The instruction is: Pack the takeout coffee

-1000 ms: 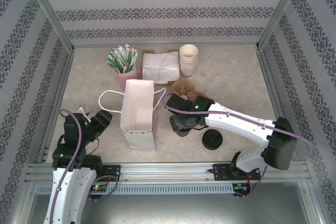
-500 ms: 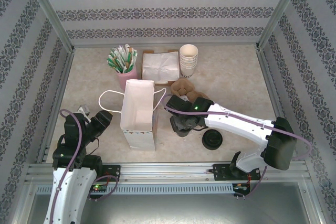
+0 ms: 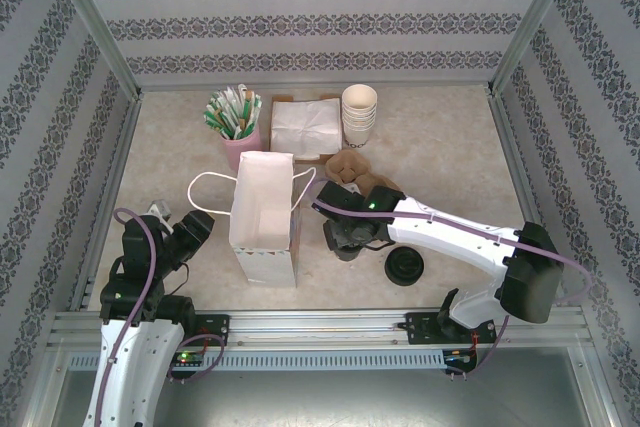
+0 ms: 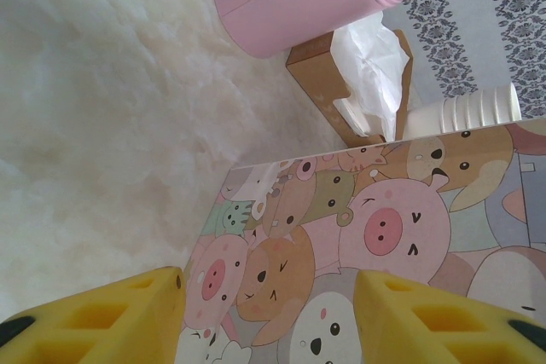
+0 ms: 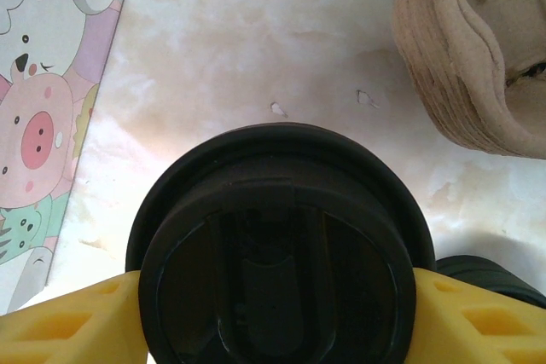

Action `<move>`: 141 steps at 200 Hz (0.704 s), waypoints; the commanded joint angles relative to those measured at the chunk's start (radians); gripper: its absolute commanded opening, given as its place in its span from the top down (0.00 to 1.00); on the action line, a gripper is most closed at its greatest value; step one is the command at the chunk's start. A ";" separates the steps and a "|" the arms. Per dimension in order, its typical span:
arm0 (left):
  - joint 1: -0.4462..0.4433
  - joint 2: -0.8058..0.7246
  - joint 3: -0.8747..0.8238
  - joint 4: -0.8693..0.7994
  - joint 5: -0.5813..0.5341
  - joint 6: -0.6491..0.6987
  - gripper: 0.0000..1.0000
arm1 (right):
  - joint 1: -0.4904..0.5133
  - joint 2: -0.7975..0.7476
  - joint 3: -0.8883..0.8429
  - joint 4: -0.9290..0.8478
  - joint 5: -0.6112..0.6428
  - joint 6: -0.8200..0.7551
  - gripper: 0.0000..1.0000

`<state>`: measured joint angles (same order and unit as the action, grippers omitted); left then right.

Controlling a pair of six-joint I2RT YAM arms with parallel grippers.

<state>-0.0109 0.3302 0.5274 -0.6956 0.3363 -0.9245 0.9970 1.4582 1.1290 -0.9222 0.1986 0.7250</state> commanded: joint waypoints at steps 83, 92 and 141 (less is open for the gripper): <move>0.014 -0.005 -0.006 -0.002 -0.007 0.016 0.45 | 0.020 0.274 -0.088 -0.197 -0.113 -0.020 0.41; 0.014 -0.008 -0.006 -0.002 -0.006 0.017 0.45 | 0.020 0.277 -0.092 -0.194 -0.115 -0.026 0.41; 0.014 -0.006 -0.006 0.000 -0.009 0.018 0.45 | 0.012 0.198 -0.095 -0.156 -0.118 -0.055 0.41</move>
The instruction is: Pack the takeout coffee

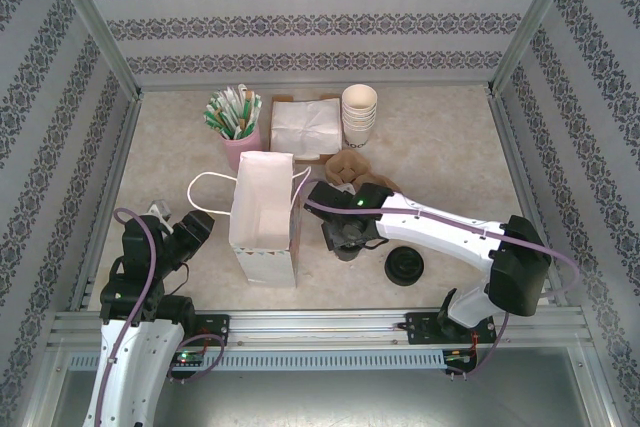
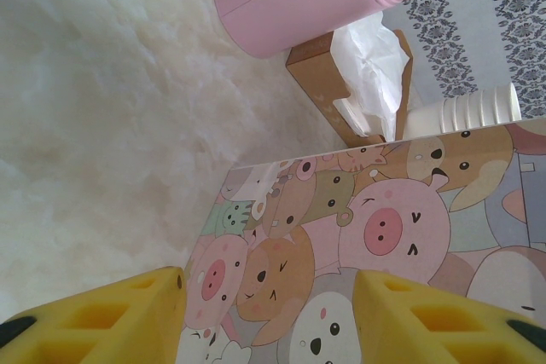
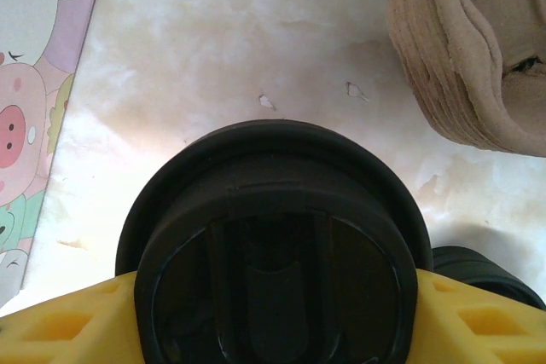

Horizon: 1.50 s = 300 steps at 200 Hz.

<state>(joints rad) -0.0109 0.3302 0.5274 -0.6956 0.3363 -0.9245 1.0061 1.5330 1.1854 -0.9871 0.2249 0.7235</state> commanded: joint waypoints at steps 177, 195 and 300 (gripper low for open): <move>0.014 -0.017 -0.004 -0.009 -0.013 0.016 0.45 | -0.109 -0.211 -0.112 0.019 -0.281 -0.655 0.30; 0.015 -0.019 -0.006 -0.009 -0.013 0.015 0.45 | -0.109 -0.215 -0.112 -0.004 -0.271 -0.694 0.29; 0.014 -0.023 0.001 -0.013 -0.020 0.019 0.45 | -0.108 -0.242 -0.122 0.019 -0.214 -0.729 0.20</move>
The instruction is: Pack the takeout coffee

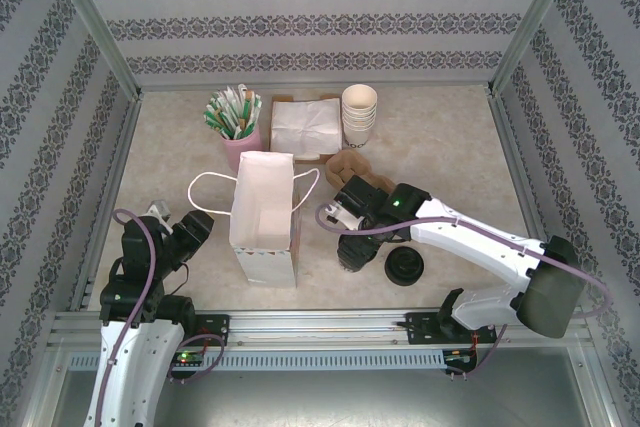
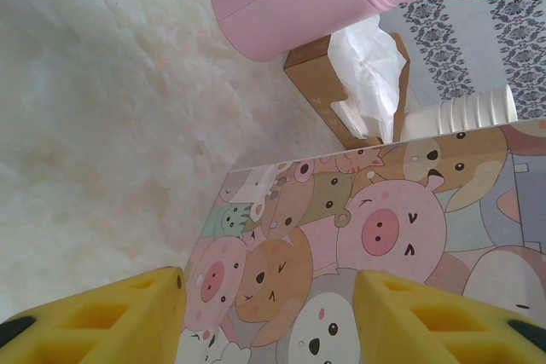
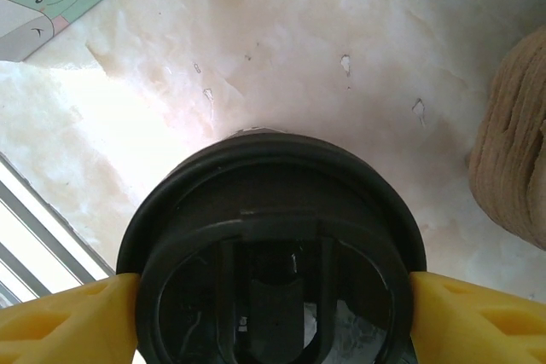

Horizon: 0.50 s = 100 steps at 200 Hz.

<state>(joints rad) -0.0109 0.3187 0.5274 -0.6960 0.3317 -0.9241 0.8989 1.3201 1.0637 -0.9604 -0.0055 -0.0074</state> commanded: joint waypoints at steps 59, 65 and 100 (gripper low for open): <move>0.014 -0.009 0.002 -0.009 -0.015 0.021 0.45 | 0.000 -0.019 0.035 -0.027 0.028 0.076 0.19; 0.014 -0.009 0.003 -0.010 -0.015 0.021 0.45 | -0.001 -0.022 0.043 -0.030 0.028 0.088 0.18; 0.014 -0.009 0.004 -0.011 -0.020 0.020 0.45 | -0.001 -0.062 0.090 -0.049 0.080 0.224 0.17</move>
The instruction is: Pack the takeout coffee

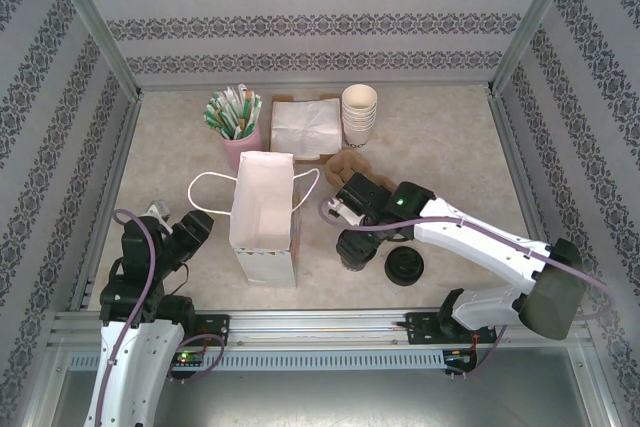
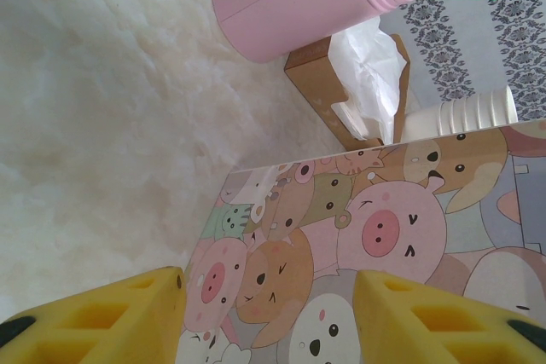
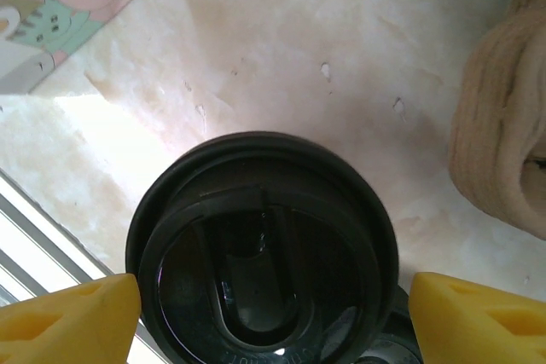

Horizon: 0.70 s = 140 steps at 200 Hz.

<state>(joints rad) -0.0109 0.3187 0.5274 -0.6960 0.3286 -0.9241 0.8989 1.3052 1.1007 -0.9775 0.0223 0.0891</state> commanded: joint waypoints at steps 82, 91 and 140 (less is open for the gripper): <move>0.014 -0.003 -0.002 0.018 -0.019 0.014 0.45 | 0.042 -0.088 0.059 -0.088 0.060 0.832 0.13; 0.015 -0.001 -0.002 0.020 -0.020 0.015 0.45 | 0.075 -0.078 0.068 -0.087 0.078 0.881 0.13; 0.014 -0.006 -0.001 0.014 -0.017 0.016 0.45 | 0.143 0.057 0.115 -0.198 0.173 1.015 0.13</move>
<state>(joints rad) -0.0109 0.3187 0.5274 -0.6952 0.3172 -0.9241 1.0325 1.3098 1.1835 -1.0760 0.1078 0.9730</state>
